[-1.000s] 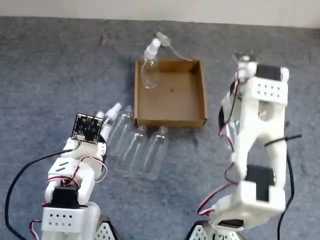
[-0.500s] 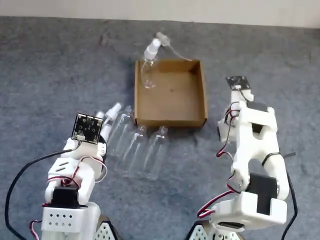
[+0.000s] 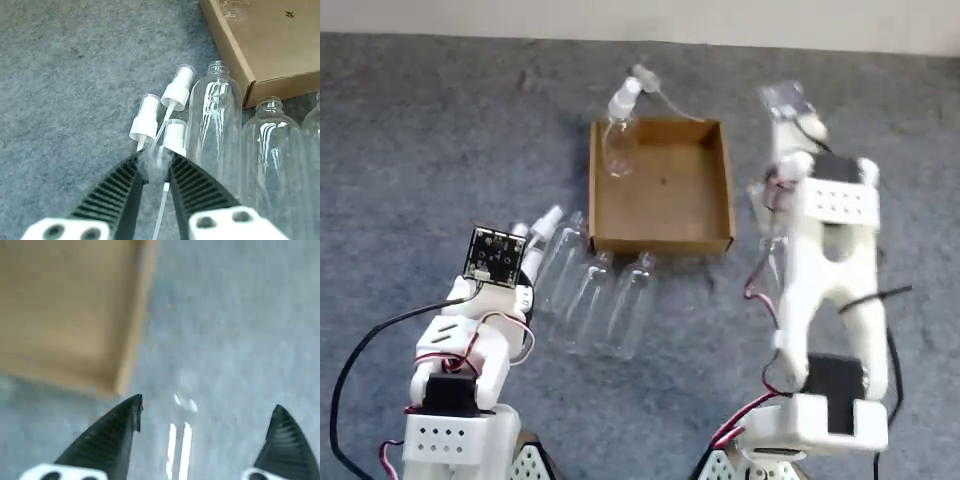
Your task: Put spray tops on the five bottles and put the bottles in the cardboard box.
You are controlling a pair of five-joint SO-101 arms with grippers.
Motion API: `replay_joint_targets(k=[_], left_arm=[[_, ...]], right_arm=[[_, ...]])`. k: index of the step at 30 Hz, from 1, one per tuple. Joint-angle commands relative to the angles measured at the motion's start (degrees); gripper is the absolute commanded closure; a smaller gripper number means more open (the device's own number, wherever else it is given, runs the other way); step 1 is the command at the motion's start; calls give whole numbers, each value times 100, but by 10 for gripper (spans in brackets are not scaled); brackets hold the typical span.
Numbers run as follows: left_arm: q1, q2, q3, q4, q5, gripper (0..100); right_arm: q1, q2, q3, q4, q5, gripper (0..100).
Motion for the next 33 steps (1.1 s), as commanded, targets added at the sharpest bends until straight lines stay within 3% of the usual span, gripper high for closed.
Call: replay_joint_targets(k=[1,9,19,33], left_arm=[[-31,-48,-22,-123,-53,995],[-40,-48,-22,-123,-53,995],[-31,-48,75,-264,-62,995],[-22,-48,75,-255,-62,995]], right_arm=[[-497,760,-1288,-453,-527,678],[-655,3275,-3688,-1042,-1301,678],[-796,5226,-6316,-1007,-1398,720],[-963,6035,-7011,-1059,-1398,732]])
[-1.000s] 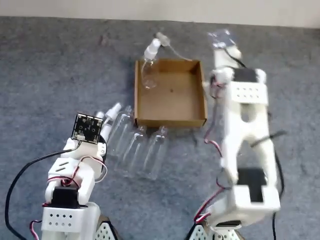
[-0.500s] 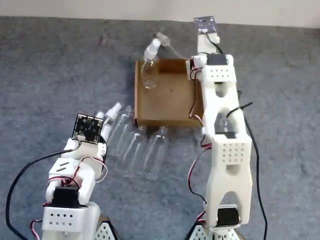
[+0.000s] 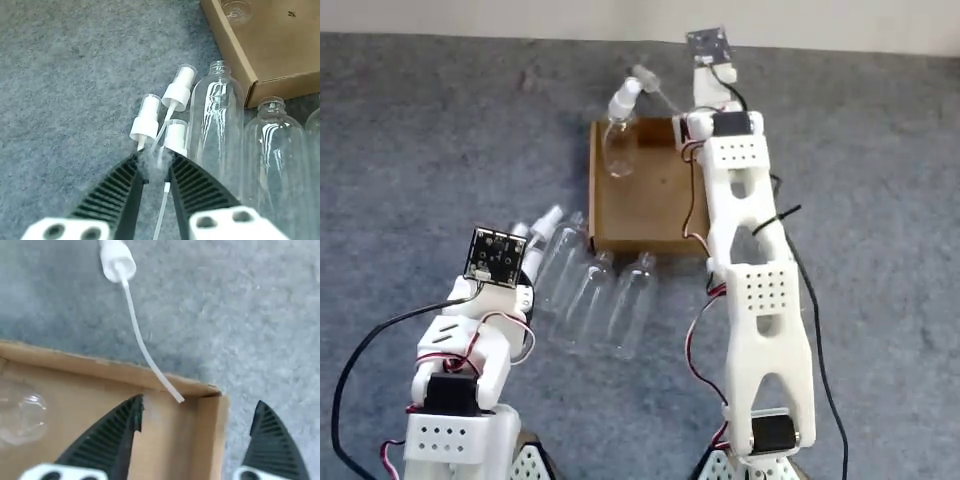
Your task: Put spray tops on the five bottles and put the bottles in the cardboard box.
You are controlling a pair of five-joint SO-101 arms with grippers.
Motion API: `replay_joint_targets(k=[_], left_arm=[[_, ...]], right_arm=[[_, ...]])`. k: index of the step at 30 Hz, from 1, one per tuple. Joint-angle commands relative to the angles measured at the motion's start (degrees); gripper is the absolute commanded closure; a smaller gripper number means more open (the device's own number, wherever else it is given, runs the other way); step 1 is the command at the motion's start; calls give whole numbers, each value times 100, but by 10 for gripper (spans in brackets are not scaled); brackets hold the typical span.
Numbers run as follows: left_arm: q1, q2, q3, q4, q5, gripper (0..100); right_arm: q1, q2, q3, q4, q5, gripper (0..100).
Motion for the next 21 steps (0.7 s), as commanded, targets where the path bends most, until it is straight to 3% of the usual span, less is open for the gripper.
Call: replay_joint_targets(k=[1,6,11,21], left_arm=[[-13,-48,-22,-123,-62,995],[-13,-48,40,-158,-62,995],[-13,-48,40,-158,-62,995],[-22,-48,40,-158,-62,995]], right_arm=[[-57,-101,-374,-145,-44,755],[-48,-84,-374,-505,-44,888],[-40,-110,-479,-541,-35,889],[444,-48,-1209,541,-9,844]])
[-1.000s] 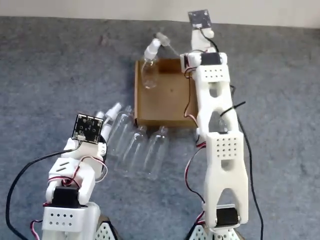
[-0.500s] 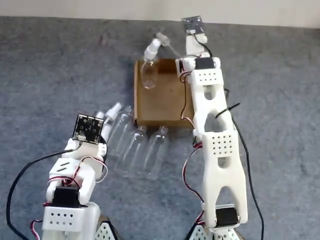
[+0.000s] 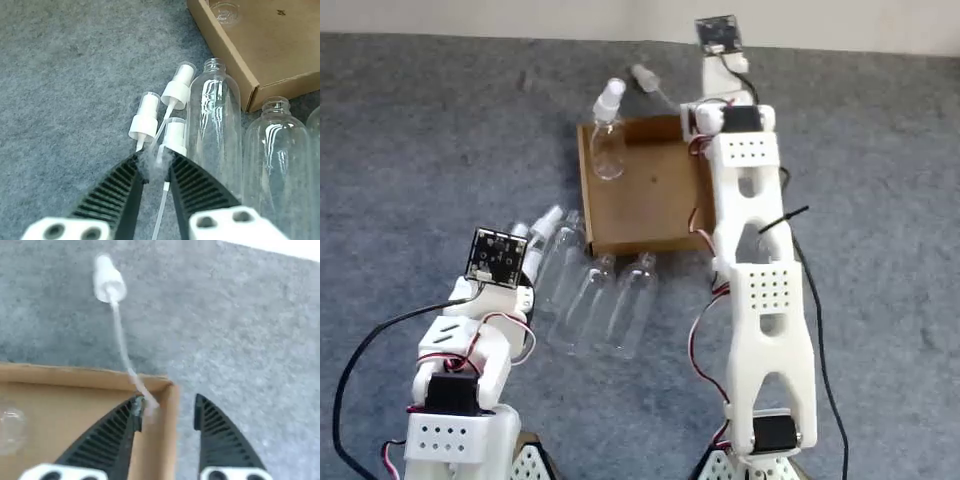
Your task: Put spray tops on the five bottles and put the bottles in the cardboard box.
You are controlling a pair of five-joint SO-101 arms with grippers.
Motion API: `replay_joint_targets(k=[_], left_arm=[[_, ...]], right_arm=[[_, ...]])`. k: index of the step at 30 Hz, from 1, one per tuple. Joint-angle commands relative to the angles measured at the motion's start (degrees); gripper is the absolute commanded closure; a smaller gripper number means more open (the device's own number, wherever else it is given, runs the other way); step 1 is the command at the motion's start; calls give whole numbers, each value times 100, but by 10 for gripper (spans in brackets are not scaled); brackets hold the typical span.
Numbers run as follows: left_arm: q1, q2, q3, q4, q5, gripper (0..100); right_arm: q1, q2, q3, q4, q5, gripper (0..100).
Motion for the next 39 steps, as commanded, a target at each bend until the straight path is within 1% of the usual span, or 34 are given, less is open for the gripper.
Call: replay_joint_targets(k=[1,4,8,13,17,20,26,29,31,34,35,37,39], left_arm=[[-31,-48,-31,-123,-62,995],[-31,-48,-31,-123,-62,995],[-31,-48,-22,-123,-62,995],[-40,-48,-22,-123,-62,995],[-40,-48,-22,-123,-62,995],[-40,-48,-22,-123,-62,995],[-31,-48,-22,-123,-62,995],[-40,-48,-22,-123,-62,995],[-57,-48,-31,-123,-62,995],[-57,-48,-31,-123,-62,995],[-57,-48,-31,-123,-62,995],[-57,-48,-31,-123,-62,995],[-57,-48,-31,-123,-62,995]], right_arm=[[277,-119,-365,101,-9,836],[453,-110,-356,356,-9,832],[629,-110,-382,1033,-9,832],[505,-110,-409,1763,0,832],[418,-198,-497,1930,-9,832],[409,-259,-1015,2237,-35,832],[268,-207,-2448,3407,-9,832],[365,-251,-2607,3459,-35,833],[505,-295,-2624,3468,-44,858],[743,-585,-2554,3486,-88,988],[857,-681,-2466,3486,-220,998],[1130,-936,-2097,3486,-440,988],[1270,-1376,-1525,3495,-448,995]])
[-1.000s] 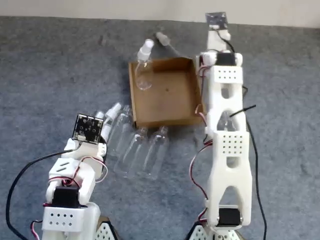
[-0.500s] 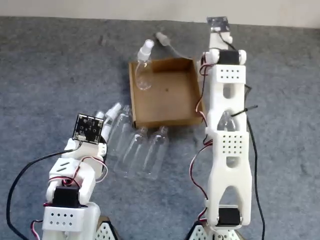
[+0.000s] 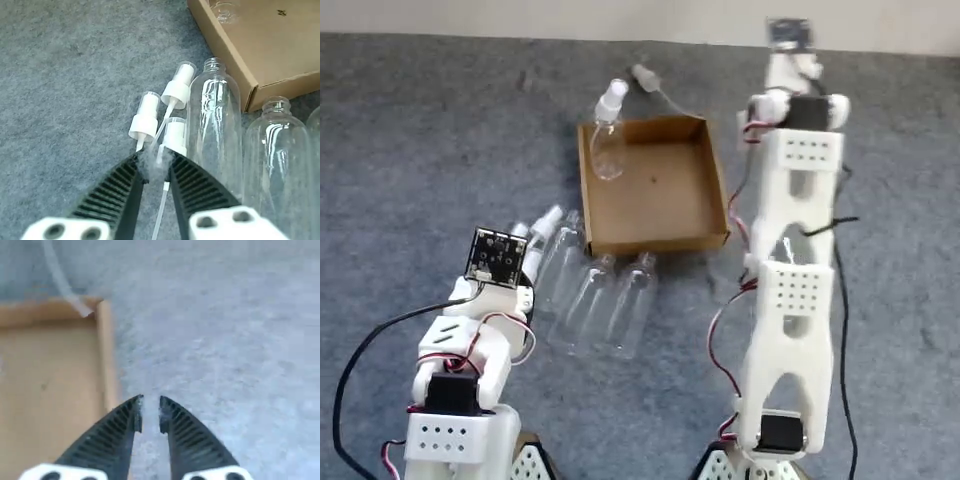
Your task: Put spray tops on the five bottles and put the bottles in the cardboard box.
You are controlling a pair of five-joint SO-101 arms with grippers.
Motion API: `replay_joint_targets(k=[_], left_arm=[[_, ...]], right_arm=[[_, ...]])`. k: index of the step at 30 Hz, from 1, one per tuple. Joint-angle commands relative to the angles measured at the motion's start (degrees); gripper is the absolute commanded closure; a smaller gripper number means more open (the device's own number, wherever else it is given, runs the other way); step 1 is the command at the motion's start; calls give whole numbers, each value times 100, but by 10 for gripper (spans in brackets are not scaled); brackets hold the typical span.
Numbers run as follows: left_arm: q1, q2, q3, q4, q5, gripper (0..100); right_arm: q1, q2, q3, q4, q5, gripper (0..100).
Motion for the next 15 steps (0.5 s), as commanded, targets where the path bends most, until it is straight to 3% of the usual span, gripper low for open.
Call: replay_joint_targets(k=[1,9,15], left_arm=[[-48,-48,-31,-123,-62,995],[-48,-48,-66,-123,-62,995],[-48,-48,-75,-79,-62,995]], right_arm=[[356,-1191,769,136,-123,995],[365,-4242,5086,84,484,995],[338,-6255,8286,-945,492,995]])
